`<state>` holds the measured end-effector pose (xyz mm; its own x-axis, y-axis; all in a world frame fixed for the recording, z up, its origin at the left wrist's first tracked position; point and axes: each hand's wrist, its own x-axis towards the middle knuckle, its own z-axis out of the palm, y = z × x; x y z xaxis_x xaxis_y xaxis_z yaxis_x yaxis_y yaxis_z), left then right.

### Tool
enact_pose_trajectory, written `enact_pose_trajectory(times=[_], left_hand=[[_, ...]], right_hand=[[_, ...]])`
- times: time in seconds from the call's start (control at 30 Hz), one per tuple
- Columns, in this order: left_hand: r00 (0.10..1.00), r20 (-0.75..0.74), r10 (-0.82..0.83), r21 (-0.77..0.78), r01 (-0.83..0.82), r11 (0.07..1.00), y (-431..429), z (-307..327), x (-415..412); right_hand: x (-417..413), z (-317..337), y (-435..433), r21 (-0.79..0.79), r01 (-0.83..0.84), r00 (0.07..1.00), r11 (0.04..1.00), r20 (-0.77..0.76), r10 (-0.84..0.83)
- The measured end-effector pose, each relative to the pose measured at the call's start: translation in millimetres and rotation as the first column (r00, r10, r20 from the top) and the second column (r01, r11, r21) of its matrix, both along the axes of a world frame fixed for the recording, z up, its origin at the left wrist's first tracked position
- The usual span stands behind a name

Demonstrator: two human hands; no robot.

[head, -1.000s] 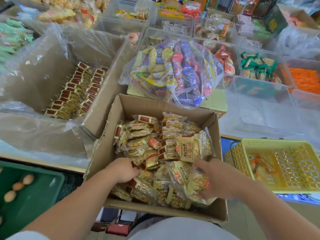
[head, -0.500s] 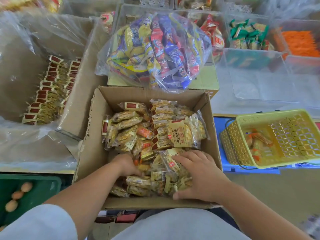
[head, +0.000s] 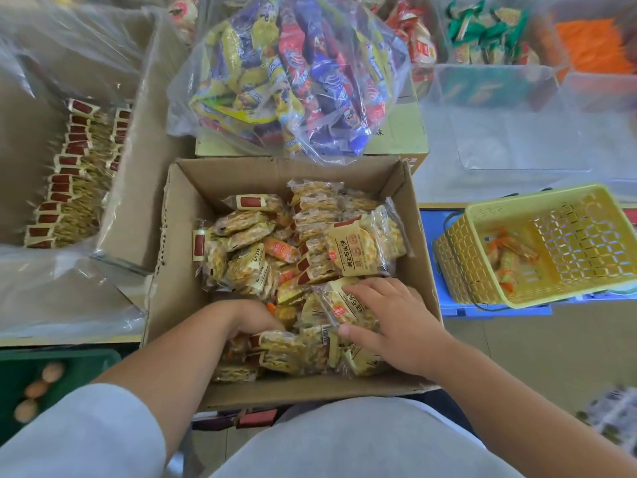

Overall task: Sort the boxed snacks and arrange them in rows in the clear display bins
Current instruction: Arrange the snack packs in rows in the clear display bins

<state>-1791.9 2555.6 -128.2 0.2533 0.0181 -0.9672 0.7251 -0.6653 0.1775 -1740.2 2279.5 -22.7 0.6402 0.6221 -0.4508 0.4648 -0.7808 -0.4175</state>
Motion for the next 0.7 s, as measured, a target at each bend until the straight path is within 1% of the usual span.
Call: enact_pose_trajectory(times=[0.13,0.23,0.3,0.37,0.43,0.5,0.57,0.63,0.7], left_hand=[[0.999,0.018,-0.041,-0.009,0.041,0.999,-1.0,4.5,0.8],[0.998,0.006,-0.067,-0.008,0.067,0.998,-4.4,6.8,-0.5],[0.998,-0.042,-0.04,-0.037,0.038,0.999,-6.2,7.7,-2.5],[0.998,-0.063,0.009,-0.056,-0.012,0.998,-7.0,10.9,-6.4],[0.998,-0.023,0.057,-0.046,-0.058,0.997,-7.6,13.8,-9.5],[0.997,0.005,0.071,-0.033,-0.071,0.997,-8.6,16.3,-10.1],[0.998,0.03,0.059,-0.029,-0.058,0.998,-7.2,16.6,-10.7],[0.997,0.061,0.05,-0.005,-0.049,0.999,-3.9,16.9,-11.5],[0.995,0.101,0.014,0.019,-0.016,1.0,1.4,19.0,-12.8]], right_hand=[[-4.0,1.4,5.6,0.027,-0.028,0.999,0.999,0.044,0.027],[-10.1,3.9,16.7,0.071,-0.099,0.991,0.993,0.099,0.091],[-15.0,6.5,27.8,0.096,-0.163,0.982,0.982,0.114,0.151],[-19.6,9.6,43.6,0.082,-0.252,0.963,0.964,0.115,0.242],[-22.3,9.8,62.5,-0.002,-0.371,0.921,0.929,0.128,0.368],[-23.7,5.8,82.5,-0.167,-0.488,0.847,0.857,0.145,0.511],[-26.7,-0.7,100.6,-0.303,-0.538,0.796,0.787,0.123,0.592],[-30.8,-7.5,114.0,-0.335,-0.55,0.779,0.765,0.124,0.614],[-34.7,-13.2,121.5,-0.32,-0.564,0.768,0.761,0.136,0.626]])
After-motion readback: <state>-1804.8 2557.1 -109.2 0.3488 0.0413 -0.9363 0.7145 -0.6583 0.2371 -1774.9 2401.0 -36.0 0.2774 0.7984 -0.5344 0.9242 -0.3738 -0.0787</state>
